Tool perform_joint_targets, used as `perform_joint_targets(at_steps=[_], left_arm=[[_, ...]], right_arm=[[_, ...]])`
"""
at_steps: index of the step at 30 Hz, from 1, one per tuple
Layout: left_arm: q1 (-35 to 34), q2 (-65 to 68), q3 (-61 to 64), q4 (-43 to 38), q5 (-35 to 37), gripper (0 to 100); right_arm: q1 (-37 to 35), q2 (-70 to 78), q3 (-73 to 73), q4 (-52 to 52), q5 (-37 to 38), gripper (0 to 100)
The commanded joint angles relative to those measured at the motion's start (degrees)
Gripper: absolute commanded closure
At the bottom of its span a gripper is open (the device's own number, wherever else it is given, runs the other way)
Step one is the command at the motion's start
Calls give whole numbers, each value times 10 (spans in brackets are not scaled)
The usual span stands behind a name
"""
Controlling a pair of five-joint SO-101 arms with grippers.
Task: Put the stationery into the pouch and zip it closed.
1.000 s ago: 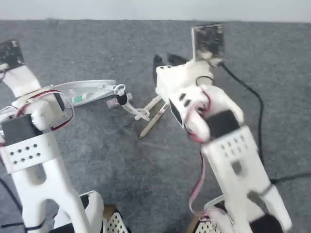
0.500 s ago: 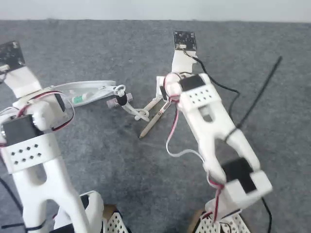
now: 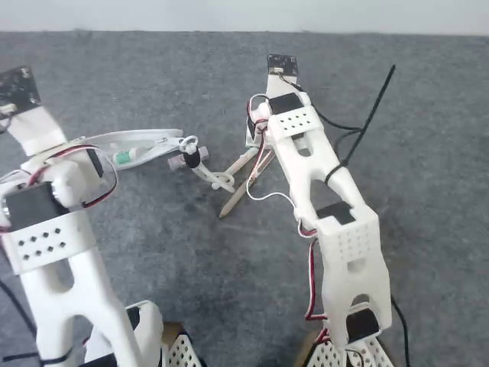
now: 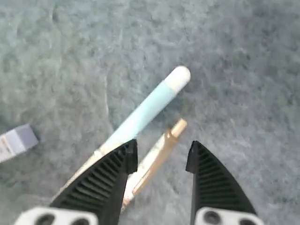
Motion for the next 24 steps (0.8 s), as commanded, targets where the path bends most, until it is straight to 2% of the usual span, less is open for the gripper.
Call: perform_joint_targets(at_steps=[1, 4, 24], left_arm=[[-4, 7, 0, -23, 10, 990], [-4, 7, 0, -23, 9, 990], [-4, 7, 0, -19, 9, 990]], right_arm=[[2, 2, -56, 7, -24, 838], [-3, 8, -58, 15, -31, 871], [-15, 63, -80, 42, -32, 868]])
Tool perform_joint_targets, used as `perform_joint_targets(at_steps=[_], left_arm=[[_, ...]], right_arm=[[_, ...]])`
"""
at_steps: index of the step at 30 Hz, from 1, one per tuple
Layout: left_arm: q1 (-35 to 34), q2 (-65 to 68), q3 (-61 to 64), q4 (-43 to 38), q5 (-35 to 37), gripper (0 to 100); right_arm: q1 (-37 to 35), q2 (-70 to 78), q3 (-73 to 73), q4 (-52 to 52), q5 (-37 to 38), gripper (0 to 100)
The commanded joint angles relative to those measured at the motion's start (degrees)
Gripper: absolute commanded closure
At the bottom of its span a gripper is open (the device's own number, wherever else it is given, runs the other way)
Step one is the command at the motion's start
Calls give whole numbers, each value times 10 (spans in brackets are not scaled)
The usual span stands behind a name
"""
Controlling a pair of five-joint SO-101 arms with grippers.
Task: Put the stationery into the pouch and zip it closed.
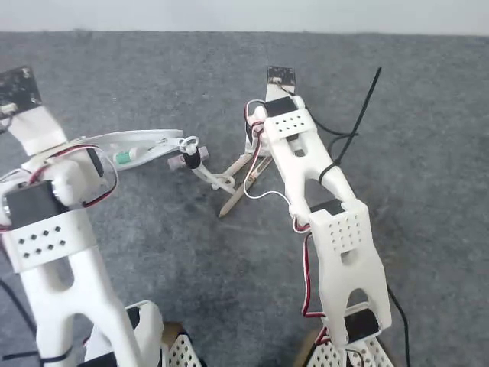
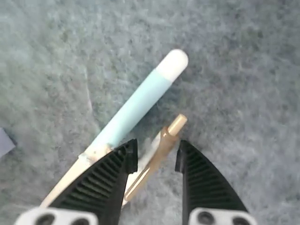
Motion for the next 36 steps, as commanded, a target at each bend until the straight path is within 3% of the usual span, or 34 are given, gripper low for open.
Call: perform_joint_targets(at_steps=[1, 8, 27, 36], left_arm=[[-4, 4, 0, -18, 9, 990], [-4, 4, 7, -18, 9, 990], [-4, 4, 7, -18, 9, 989], [-4, 4, 7, -18, 9, 989]], right_arm=[[-13, 1, -36, 3, -8, 868], [-13, 10, -36, 3, -8, 869], [-15, 5, -49, 37, -5, 992], [-15, 5, -142, 155, -5, 993]])
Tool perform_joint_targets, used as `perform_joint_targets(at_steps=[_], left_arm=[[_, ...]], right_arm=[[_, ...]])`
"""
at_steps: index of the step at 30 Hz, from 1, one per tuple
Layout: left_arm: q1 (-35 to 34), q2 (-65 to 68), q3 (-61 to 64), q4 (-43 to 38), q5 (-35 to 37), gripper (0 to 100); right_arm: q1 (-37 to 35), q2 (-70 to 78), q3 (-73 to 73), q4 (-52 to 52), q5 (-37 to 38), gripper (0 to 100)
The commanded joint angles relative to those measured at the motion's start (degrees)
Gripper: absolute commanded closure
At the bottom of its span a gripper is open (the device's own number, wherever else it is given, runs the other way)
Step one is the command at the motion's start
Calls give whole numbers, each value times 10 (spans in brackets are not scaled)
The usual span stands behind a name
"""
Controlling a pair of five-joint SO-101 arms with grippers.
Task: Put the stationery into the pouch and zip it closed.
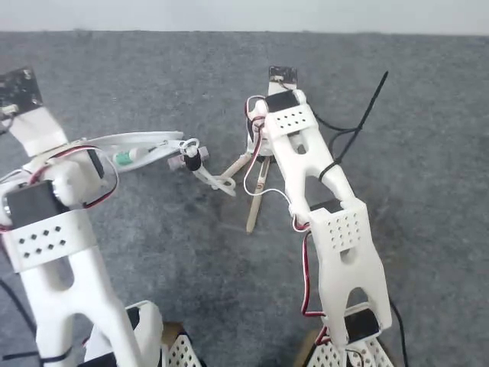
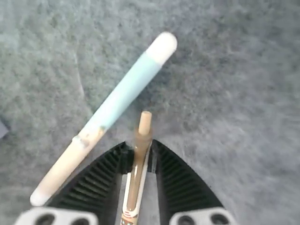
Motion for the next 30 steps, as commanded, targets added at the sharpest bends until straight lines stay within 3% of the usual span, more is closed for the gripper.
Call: perform_joint_targets(at_steps=[1, 6, 14, 30], left_arm=[[-4, 4, 0, -18, 9, 989], [-4, 4, 0, -19, 9, 989], [-4, 4, 0, -22, 9, 989], [0, 4, -3, -22, 9, 989]], right_arm=[[-17, -9, -82, 66, -5, 993], [-17, -9, -179, 162, -5, 993], [-26, -16, -201, 173, 36, 993], [-48, -343, 69, 169, 36, 993]])
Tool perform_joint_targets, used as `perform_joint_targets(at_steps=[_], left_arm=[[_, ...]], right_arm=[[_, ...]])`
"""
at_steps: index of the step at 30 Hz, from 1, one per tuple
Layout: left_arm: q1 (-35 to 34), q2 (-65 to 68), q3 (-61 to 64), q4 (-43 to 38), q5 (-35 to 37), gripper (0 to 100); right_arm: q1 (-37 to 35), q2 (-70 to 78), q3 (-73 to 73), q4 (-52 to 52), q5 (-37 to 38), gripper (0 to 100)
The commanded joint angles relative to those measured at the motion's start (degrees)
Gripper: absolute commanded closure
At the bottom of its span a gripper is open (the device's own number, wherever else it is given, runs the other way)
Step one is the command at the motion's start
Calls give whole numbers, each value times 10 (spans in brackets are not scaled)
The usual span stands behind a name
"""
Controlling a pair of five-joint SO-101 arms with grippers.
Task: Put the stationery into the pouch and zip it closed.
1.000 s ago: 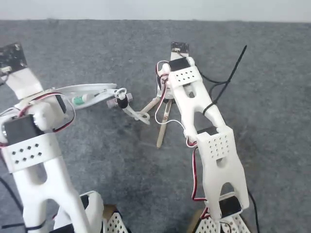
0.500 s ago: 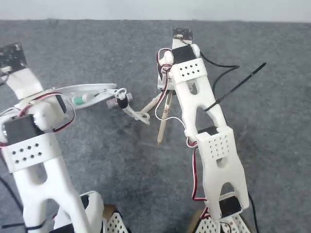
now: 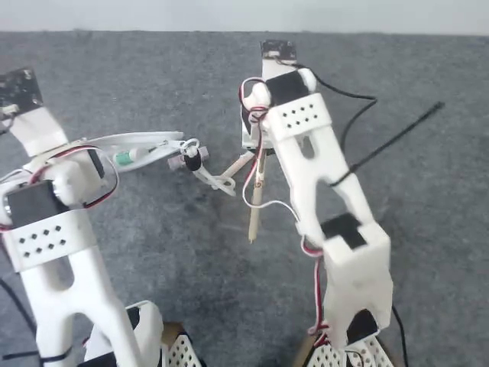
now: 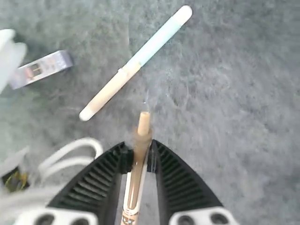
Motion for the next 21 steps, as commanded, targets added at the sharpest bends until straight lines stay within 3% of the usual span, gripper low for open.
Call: perform_joint_targets(at_steps=[1, 8, 14, 21], left_arm=[[0, 4, -3, -22, 9, 989], [0, 4, -3, -23, 9, 989], [0, 4, -4, -23, 9, 989], [0, 4, -4, -23, 9, 989]], right_arm=[[-13, -112, 28, 23, 12, 993], [-16, -247, 97, 23, 12, 993], [-68, -394, 171, 15, 31, 993], [-93, -546, 304, -98, 32, 993]])
